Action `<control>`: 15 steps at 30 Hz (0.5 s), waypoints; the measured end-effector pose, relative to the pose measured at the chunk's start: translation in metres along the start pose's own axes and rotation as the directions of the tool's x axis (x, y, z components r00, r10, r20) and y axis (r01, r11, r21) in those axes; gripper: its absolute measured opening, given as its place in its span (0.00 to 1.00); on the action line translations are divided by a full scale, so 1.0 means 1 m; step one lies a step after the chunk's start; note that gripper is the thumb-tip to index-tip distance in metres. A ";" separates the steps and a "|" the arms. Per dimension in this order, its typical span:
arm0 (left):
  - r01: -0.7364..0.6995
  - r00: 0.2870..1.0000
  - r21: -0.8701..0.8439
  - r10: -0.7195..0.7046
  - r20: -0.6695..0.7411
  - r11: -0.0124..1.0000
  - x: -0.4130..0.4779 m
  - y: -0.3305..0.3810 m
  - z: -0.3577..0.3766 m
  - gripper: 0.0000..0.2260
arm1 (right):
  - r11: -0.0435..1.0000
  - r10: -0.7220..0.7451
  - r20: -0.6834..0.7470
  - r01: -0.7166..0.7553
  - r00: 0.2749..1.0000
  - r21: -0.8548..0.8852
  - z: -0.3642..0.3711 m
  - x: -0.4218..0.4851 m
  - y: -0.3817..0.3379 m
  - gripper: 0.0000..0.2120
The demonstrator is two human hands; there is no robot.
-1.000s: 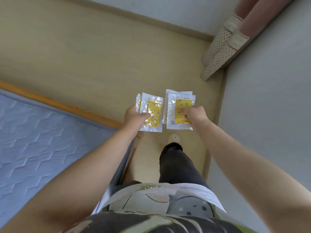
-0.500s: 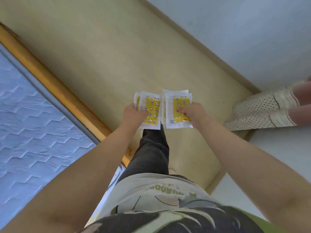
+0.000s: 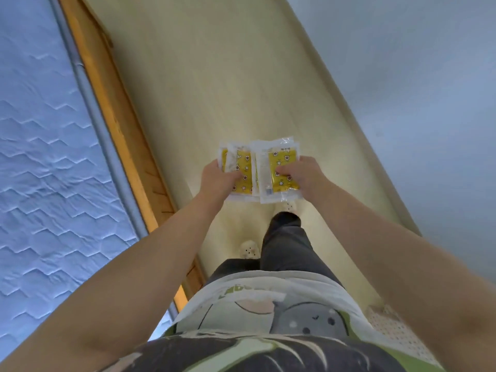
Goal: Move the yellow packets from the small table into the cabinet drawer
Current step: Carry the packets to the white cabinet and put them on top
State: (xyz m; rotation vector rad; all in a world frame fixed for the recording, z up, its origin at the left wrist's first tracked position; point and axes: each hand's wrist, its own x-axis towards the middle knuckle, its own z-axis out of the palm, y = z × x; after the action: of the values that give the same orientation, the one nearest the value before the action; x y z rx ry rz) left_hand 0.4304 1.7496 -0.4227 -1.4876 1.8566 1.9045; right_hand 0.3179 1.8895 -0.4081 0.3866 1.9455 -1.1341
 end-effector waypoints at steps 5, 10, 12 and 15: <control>0.013 0.997 -0.085 -0.020 -0.077 0.996 0.103 0.073 -0.028 0.09 | 0.990 -0.054 0.087 0.065 0.995 -0.122 0.043 0.088 -0.114 0.06; 0.072 0.969 -0.156 -0.106 -0.225 0.985 0.207 0.164 -0.072 0.08 | 0.963 -0.082 0.201 0.130 0.976 -0.237 0.098 0.176 -0.249 0.06; 0.103 0.952 -0.200 -0.154 -0.264 0.974 0.243 0.197 -0.093 0.06 | 0.936 -0.095 0.272 0.180 0.958 -0.304 0.122 0.202 -0.305 0.05; 0.132 0.919 -0.255 -0.215 -0.330 0.958 0.285 0.234 -0.127 0.10 | 0.863 -0.124 0.371 0.284 0.921 -0.418 0.164 0.228 -0.376 0.06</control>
State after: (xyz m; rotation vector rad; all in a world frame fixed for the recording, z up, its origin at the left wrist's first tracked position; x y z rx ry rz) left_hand 0.1995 1.4353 -0.4180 -2.1185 1.5908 1.9166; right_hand 0.0311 1.5177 -0.4125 -0.2694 1.9013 -0.7557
